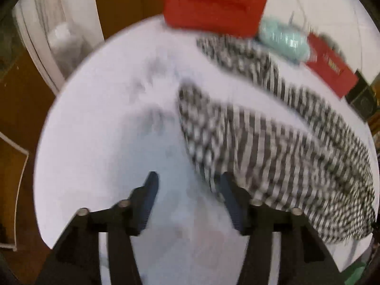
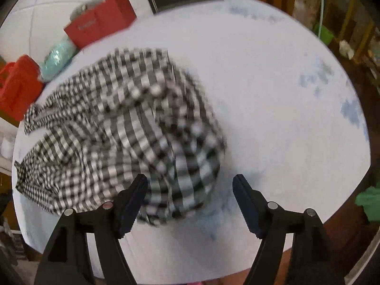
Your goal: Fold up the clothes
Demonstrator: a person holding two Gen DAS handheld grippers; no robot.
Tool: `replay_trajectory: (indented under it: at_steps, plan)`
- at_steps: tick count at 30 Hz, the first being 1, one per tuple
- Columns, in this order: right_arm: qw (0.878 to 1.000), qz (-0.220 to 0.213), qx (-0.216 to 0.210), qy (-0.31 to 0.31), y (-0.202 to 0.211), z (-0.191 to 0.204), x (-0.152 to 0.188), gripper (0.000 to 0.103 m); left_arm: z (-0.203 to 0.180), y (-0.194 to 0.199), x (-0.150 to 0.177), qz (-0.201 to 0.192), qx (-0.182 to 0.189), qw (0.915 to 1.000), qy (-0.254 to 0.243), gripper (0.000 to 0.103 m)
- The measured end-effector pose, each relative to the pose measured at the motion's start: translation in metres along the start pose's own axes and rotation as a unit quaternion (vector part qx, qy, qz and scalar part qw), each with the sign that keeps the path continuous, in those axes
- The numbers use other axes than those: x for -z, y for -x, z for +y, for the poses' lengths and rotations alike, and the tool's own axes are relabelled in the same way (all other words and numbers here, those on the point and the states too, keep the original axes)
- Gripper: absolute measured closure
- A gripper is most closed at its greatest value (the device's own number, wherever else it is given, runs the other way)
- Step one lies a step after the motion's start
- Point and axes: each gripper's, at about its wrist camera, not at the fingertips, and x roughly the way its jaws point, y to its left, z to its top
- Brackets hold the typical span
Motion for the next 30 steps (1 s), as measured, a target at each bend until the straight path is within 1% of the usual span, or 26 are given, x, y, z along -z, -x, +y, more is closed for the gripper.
replay_trajectory:
  at_steps: [3, 7, 9, 10, 11, 13, 14, 15, 16, 17, 18, 20, 21, 22, 24, 25, 26, 27, 28, 30]
  plan:
    - [1.000, -0.017, 0.002, 0.008, 0.000, 0.004, -0.018, 0.025, -0.003, -0.010, -0.020, -0.014, 0.003, 0.9998, -0.011, 0.044]
    - [1.000, -0.018, -0.009, 0.000, -0.013, 0.007, -0.030, 0.024, -0.029, -0.038, -0.027, 0.007, 0.008, 0.9994, -0.032, 0.044]
    - [1.000, -0.016, -0.022, -0.012, -0.022, 0.004, -0.032, 0.021, -0.044, -0.049, -0.027, 0.019, 0.008, 0.9988, -0.044, 0.044]
    - [0.999, -0.013, -0.026, -0.014, -0.027, 0.005, -0.031, 0.013, -0.050, -0.056, -0.023, 0.027, -0.002, 0.9982, -0.053, 0.044]
    - [0.999, -0.010, -0.029, -0.013, -0.031, 0.007, -0.030, 0.009, -0.056, -0.066, -0.019, 0.037, -0.020, 0.9971, -0.064, 0.044]
    - [1.000, -0.009, -0.024, -0.001, -0.036, 0.012, -0.027, 0.009, -0.063, -0.080, -0.009, 0.048, -0.049, 0.9945, -0.079, 0.044]
    - [1.000, -0.005, -0.019, 0.008, -0.040, 0.015, -0.025, 0.010, -0.064, -0.087, -0.004, 0.051, -0.060, 0.9934, -0.083, 0.049]
    - [1.000, 0.009, -0.012, 0.019, -0.046, 0.019, -0.024, 0.014, -0.063, -0.090, -0.001, 0.050, -0.068, 0.9929, -0.084, 0.060]
    - [0.999, 0.022, -0.005, 0.030, -0.052, 0.023, -0.023, 0.038, -0.061, -0.090, 0.002, 0.046, -0.074, 0.9928, -0.083, 0.075]
    - [0.999, 0.035, 0.003, 0.039, -0.058, 0.026, -0.022, 0.059, -0.060, -0.090, 0.004, 0.042, -0.079, 0.9926, -0.082, 0.096]
    - [0.998, 0.046, 0.009, 0.043, -0.065, 0.027, -0.021, 0.060, -0.055, -0.089, 0.005, 0.039, -0.093, 0.9915, -0.082, 0.097]
    - [0.998, 0.048, 0.002, 0.038, -0.070, 0.025, -0.020, 0.059, -0.040, -0.081, 0.004, 0.027, -0.115, 0.9908, -0.067, 0.097]
    - [0.998, 0.046, -0.005, 0.031, -0.070, 0.022, -0.019, 0.059, -0.025, -0.075, 0.004, 0.022, -0.126, 0.9904, -0.053, 0.097]
    - [0.999, 0.043, -0.017, 0.019, -0.070, 0.019, -0.019, 0.056, -0.009, -0.070, 0.004, 0.021, -0.135, 0.9898, -0.038, 0.097]
    - [0.998, 0.035, -0.055, -0.007, -0.069, 0.011, -0.018, 0.044, 0.021, -0.061, 0.006, 0.020, -0.158, 0.9871, -0.015, 0.096]
    - [0.996, 0.031, -0.077, -0.019, -0.070, 0.007, -0.018, 0.035, 0.034, -0.061, 0.008, 0.025, -0.175, 0.9842, -0.011, 0.096]
    - [0.995, 0.029, -0.089, -0.026, -0.070, 0.006, -0.017, 0.031, 0.046, -0.063, 0.012, 0.036, -0.180, 0.9830, -0.004, 0.093]
    - [0.995, 0.030, -0.092, -0.027, -0.070, 0.006, -0.017, 0.031, 0.059, -0.065, 0.016, 0.049, -0.177, 0.9830, 0.005, 0.092]
    - [0.995, 0.033, -0.088, -0.025, -0.070, 0.007, -0.017, 0.031, 0.067, -0.066, 0.019, 0.059, -0.172, 0.9832, 0.013, 0.089]
    - [0.996, 0.043, -0.078, -0.019, -0.067, 0.008, -0.016, 0.031, 0.077, -0.065, 0.025, 0.067, -0.167, 0.9833, 0.026, 0.079]
